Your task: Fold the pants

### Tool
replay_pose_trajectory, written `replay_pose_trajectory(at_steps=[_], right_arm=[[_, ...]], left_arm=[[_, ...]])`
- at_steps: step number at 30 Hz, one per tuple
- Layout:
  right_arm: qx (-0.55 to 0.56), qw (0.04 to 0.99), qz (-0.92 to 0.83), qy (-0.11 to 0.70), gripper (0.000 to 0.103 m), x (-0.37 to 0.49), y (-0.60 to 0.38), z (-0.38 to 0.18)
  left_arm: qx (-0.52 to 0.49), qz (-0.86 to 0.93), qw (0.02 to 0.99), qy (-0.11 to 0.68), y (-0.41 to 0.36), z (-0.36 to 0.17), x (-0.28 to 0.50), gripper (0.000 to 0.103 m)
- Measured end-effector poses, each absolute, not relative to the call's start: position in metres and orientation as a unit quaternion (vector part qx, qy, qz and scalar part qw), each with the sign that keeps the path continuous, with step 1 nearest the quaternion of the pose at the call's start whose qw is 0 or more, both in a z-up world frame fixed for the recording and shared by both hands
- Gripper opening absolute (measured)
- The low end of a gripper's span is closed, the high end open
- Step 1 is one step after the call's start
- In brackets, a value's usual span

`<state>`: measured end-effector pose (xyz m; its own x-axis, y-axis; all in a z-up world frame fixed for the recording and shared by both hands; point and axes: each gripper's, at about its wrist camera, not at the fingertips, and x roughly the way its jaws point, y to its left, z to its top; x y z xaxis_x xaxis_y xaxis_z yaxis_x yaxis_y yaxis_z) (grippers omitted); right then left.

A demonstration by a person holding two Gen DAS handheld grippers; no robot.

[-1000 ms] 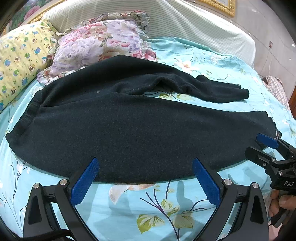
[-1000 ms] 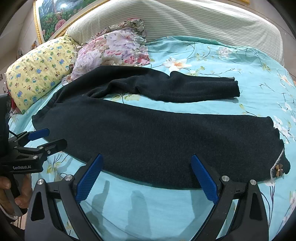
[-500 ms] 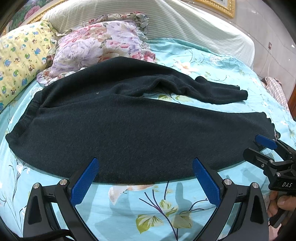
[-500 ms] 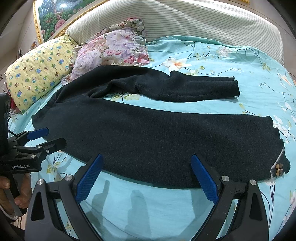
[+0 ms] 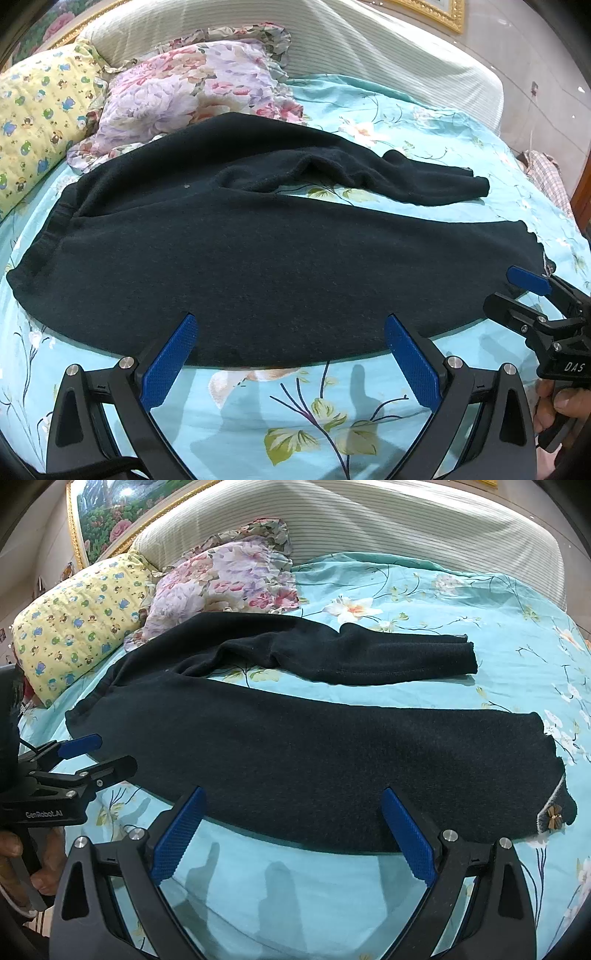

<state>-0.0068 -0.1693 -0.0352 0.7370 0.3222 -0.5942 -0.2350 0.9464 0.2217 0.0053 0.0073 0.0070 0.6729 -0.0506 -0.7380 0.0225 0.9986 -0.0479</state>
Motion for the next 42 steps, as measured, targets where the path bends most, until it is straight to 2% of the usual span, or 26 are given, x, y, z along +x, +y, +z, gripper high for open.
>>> replay_pose_trajectory(at_steps=[20, 42], right_arm=[[0.112, 0.920, 0.140, 0.348, 0.096, 0.021, -0.207, -0.017], [0.176, 0.908, 0.109, 0.365, 0.096, 0.139, -0.305, 0.017]], left_arm=[[0.024, -0.077, 0.910, 0.407, 0.004, 0.022, 0.047, 0.101], [0.099, -0.167, 0.883, 0.427, -0.014, 0.057, 0.214, 0.101]])
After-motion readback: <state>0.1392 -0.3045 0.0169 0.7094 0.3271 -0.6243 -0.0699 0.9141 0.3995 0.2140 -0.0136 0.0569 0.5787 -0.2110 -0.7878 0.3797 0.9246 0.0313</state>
